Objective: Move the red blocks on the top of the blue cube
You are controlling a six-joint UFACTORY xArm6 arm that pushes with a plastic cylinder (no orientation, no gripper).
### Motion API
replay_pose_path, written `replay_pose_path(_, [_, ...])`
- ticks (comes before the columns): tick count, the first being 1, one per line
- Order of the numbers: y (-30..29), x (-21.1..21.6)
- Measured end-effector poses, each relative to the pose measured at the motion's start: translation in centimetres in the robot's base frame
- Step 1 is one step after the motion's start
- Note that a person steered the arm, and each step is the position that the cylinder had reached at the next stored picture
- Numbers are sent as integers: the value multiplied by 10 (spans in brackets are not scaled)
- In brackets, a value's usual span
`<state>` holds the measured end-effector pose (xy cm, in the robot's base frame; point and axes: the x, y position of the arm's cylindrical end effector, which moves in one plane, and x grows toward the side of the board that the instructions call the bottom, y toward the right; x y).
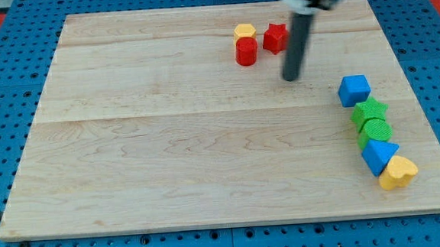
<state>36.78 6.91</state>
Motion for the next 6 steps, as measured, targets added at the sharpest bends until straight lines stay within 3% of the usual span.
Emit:
replay_pose_path(1, [-100, -29])
replay_pose_path(2, [-88, -59])
replay_pose_path(3, [1, -53])
replay_pose_path(5, [89, 2])
replay_pose_path(6, [69, 7])
